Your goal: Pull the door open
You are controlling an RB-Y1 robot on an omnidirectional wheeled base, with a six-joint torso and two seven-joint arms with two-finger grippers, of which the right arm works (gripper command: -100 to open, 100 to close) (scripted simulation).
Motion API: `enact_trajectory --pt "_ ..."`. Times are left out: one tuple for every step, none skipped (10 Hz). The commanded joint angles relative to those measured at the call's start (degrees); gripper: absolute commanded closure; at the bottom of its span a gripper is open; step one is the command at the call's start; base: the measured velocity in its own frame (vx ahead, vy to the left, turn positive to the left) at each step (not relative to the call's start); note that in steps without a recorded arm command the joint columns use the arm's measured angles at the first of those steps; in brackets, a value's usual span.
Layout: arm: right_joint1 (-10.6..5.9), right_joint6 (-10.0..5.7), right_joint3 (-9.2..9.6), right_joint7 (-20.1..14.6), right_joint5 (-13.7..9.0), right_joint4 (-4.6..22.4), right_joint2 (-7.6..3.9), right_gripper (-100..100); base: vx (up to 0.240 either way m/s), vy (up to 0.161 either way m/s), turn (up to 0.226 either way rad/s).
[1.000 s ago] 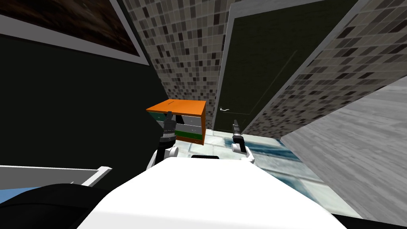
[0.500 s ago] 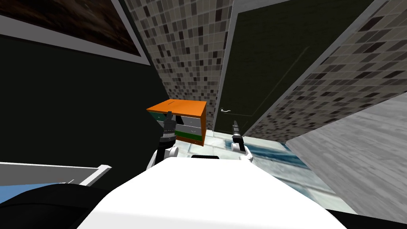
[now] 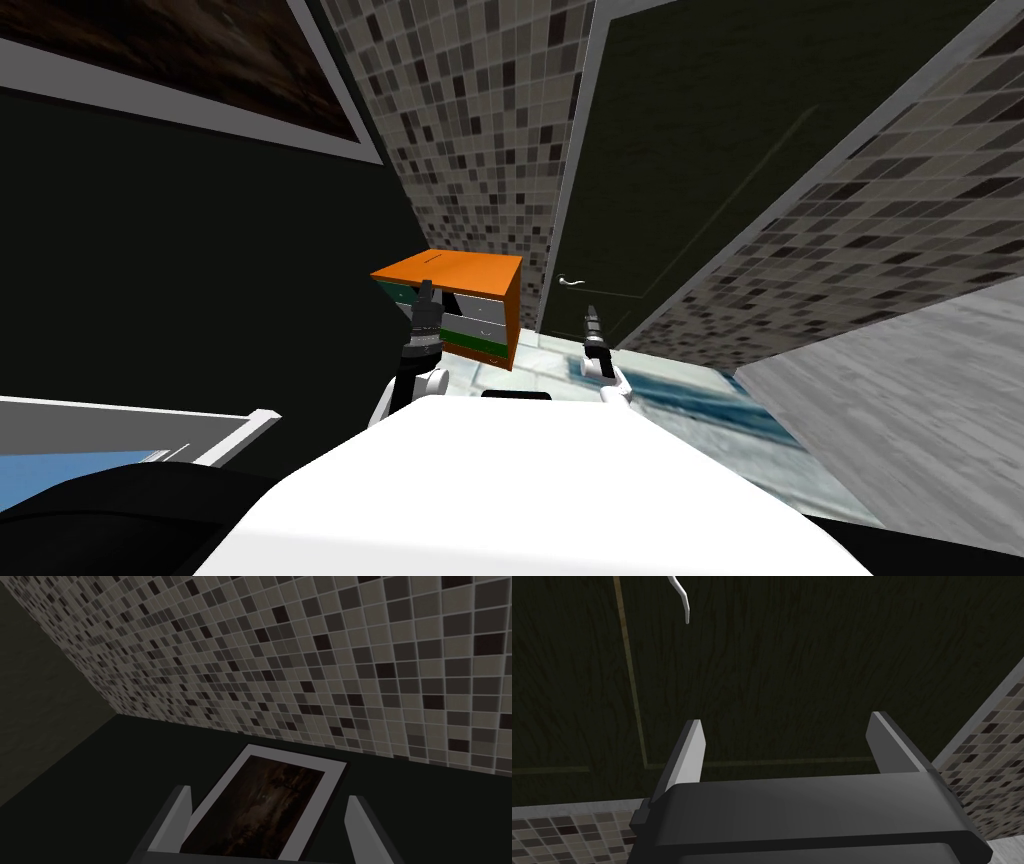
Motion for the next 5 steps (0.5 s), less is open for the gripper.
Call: enact_trajectory --pt "-0.81 -0.39 -0.32 0.01 -0.14 1.71 -0.12 -100 0.051 -0.037 0.038" --pt "-1.81 -0.74 -0.77 -0.03 -0.36 3.74 -0.23 -100 0.046 -0.032 0.049" --pt "-2.81 -1.09 -1.22 -0.06 -0.57 5.07 -0.34 -100 0.066 -0.05 0.075" --pt "-2.81 -1.09 -1.22 -0.06 -0.57 5.76 -0.34 -100 0.055 -0.039 0.045" --pt "-3.79 -1.44 -1.67 -0.1 -0.77 7.76 -0.44 -100 0.058 -0.03 0.057"
